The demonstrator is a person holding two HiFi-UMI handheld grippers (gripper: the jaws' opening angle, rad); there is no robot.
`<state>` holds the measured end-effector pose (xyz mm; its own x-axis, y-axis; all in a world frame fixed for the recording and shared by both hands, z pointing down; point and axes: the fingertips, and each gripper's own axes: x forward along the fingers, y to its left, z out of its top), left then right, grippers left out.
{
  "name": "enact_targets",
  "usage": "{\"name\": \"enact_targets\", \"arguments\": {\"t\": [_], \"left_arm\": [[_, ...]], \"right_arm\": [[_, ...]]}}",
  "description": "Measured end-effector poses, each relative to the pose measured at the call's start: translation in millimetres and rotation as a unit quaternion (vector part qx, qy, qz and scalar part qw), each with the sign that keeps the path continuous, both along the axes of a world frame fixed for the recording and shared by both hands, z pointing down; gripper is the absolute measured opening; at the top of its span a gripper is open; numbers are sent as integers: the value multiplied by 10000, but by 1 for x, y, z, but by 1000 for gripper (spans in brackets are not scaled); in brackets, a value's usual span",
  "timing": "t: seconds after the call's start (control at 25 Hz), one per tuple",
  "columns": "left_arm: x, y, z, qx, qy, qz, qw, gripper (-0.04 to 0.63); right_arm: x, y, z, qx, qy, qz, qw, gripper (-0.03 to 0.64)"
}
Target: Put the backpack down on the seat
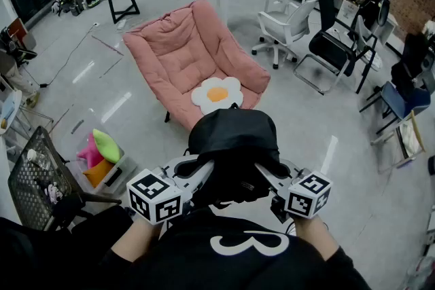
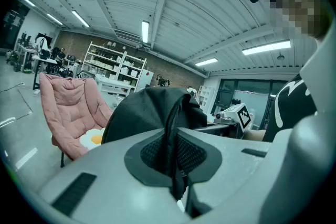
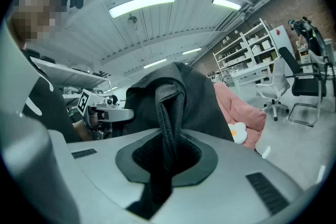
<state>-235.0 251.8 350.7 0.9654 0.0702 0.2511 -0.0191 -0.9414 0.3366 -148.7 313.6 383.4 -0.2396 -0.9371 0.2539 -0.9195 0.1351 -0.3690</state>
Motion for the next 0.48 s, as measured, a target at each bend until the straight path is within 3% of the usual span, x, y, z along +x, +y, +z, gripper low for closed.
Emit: {"name": "enact_targets", "arguments": {"t": [0.48], "left_arm": [[44, -1, 16, -168, -101, 346, 9992, 14]], "right_arm": [[42, 2, 15, -14, -58, 337, 9994, 42]]}}
